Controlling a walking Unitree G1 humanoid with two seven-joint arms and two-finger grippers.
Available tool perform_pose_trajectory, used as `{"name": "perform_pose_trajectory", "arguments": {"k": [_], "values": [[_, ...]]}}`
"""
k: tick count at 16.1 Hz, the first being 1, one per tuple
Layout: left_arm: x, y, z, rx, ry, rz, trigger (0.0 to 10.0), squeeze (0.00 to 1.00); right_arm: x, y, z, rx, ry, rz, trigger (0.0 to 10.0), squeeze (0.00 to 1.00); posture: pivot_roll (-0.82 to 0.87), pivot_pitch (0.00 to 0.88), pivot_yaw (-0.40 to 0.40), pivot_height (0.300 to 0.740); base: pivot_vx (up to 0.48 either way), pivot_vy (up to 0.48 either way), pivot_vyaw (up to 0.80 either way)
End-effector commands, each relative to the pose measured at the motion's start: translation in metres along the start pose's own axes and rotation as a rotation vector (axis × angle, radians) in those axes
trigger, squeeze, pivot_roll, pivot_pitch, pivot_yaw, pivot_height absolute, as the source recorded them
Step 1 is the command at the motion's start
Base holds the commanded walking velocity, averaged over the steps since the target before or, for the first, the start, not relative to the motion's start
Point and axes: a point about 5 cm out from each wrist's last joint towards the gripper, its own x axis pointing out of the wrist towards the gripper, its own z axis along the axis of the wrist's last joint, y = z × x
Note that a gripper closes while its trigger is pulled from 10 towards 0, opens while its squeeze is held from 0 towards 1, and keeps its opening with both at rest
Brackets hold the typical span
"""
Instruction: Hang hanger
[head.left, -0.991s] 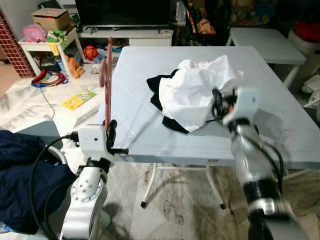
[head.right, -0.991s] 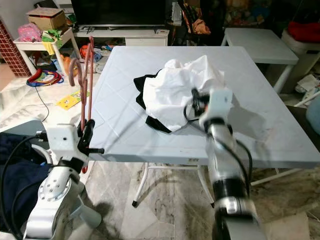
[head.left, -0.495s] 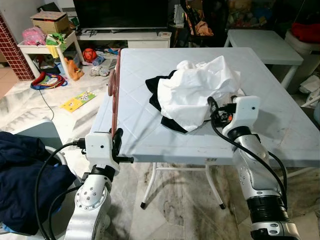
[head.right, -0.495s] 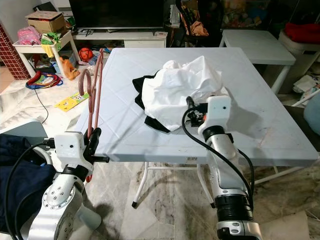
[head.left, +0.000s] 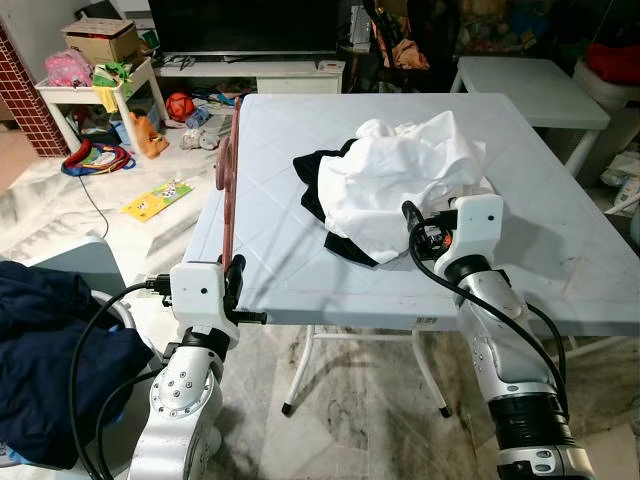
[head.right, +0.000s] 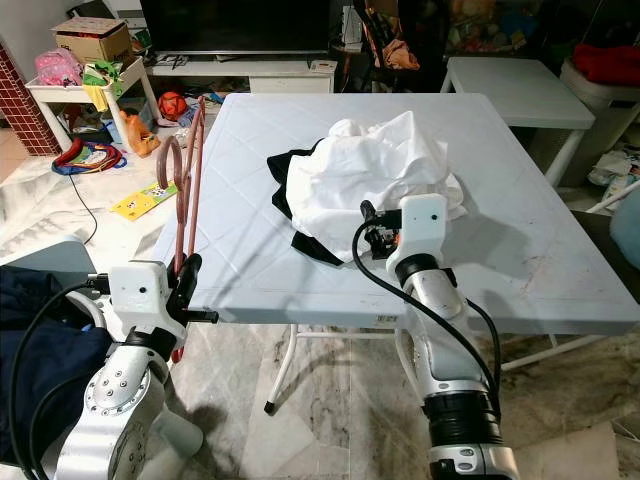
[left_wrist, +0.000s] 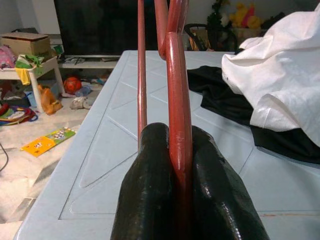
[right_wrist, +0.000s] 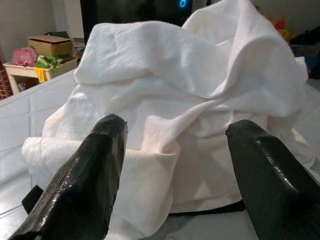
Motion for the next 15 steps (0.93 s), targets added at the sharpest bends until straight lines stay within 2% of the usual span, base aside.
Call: {"name": "perform_pose_trajectory", "arguments": {"k": [1, 3, 7, 15], "values": [[0.002, 0.001, 0.007, 0.008, -0.024, -0.005, 10.0, 0.0, 0.0, 0.001, 0.006, -0.012, -0.015, 0.009, 10.0, 0.0, -0.06, 0.0, 0.016, 0.74, -0.251, 0.0, 0.0], [0.002, 0.0, 0.006, 0.008, -0.023, -0.007, 10.0, 0.0, -0.003, 0.002, 0.001, 0.036, 0.002, 0.047, 10.0, 0.0, -0.07, 0.0, 0.016, 0.74, -0.247, 0.0, 0.0], [-0.001, 0.004, -0.001, 0.006, 0.005, 0.003, 10.0, 0.0, -0.012, 0.003, -0.019, 0.023, 0.069, 0.054, 10.0, 0.0, -0.07, 0.0, 0.02, 0.74, -0.247, 0.0, 0.0], [0.003, 0.004, -0.003, 0.012, 0.015, -0.006, 10.0, 0.0, -0.013, 0.001, -0.025, 0.021, 0.092, 0.061, 10.0, 0.0, -0.07, 0.0, 0.028, 0.74, -0.247, 0.0, 0.0]]}}
